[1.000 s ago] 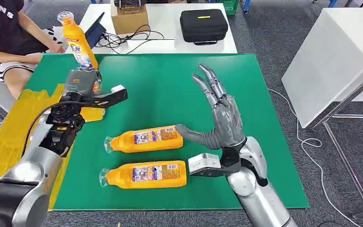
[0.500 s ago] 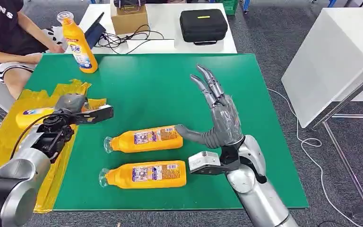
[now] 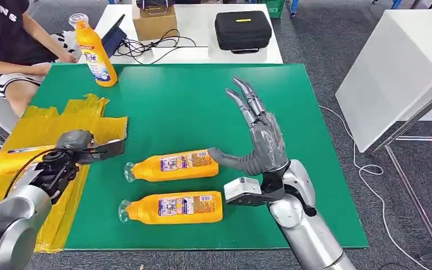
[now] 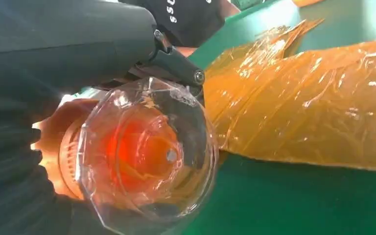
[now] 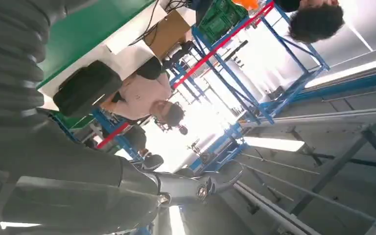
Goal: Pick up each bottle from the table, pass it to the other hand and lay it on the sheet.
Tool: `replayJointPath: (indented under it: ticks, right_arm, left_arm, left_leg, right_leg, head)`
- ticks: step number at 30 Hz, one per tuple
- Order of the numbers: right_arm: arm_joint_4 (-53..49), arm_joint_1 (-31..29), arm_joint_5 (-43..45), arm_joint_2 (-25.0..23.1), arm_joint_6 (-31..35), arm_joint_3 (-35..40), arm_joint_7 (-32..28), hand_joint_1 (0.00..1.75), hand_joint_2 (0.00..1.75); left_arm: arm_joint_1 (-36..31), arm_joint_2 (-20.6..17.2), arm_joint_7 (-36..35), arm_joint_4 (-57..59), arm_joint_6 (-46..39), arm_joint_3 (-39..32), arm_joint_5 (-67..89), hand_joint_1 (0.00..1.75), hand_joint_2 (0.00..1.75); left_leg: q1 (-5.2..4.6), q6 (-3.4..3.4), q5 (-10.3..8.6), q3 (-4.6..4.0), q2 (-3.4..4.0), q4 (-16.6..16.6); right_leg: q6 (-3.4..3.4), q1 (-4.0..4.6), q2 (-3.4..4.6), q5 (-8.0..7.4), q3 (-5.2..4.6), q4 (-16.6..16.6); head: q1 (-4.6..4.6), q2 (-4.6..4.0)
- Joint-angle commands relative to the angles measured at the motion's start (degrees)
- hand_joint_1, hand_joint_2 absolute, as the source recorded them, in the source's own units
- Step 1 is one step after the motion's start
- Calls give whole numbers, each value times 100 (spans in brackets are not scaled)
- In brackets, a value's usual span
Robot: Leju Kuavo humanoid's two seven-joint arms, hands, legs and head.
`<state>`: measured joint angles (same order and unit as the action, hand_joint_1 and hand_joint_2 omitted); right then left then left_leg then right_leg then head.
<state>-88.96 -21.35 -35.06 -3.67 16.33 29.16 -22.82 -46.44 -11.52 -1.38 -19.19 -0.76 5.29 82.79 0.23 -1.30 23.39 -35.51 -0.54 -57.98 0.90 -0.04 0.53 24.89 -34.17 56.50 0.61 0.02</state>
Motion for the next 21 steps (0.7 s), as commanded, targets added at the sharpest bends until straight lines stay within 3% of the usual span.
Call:
replayJointPath:
  ticks: [1, 11, 16, 21]
  right_arm:
    - [323, -230, 37, 76, -29, 98, 9, 0, 175]
    - [350, -138, 31, 35, 3, 30, 19, 0, 175]
    - [301, -5, 10, 55, 48, -28, 21, 0, 175]
    - [436, -52, -10, 27, 59, -33, 6, 0, 175]
  left_arm:
    - [-72, 36, -53, 342, -225, -351, -112, 0, 175]
    - [0, 152, 229, 149, -1195, -943, -452, 0, 175]
    - [-40, 417, 1265, -155, -1616, -1910, -1649, 0, 175]
    - [-111, 586, 2565, -705, -937, -2775, -3373, 0, 175]
  left_leg:
    - [0, 3, 6, 16, 8, 3]
    - [2, 4, 9, 26, 6, 3]
    - [6, 5, 12, 35, -8, 2]
    - [7, 4, 5, 12, -12, -3]
  right_leg:
    - [1, 0, 3, 4, 14, -3]
    - [3, 4, -3, 7, 25, -6]
    - [4, 7, -19, 14, 40, -9]
    - [2, 7, -20, 8, 16, -5]
  head:
    - [0, 0]
    - [0, 0]
    - [0, 0]
    - [0, 0]
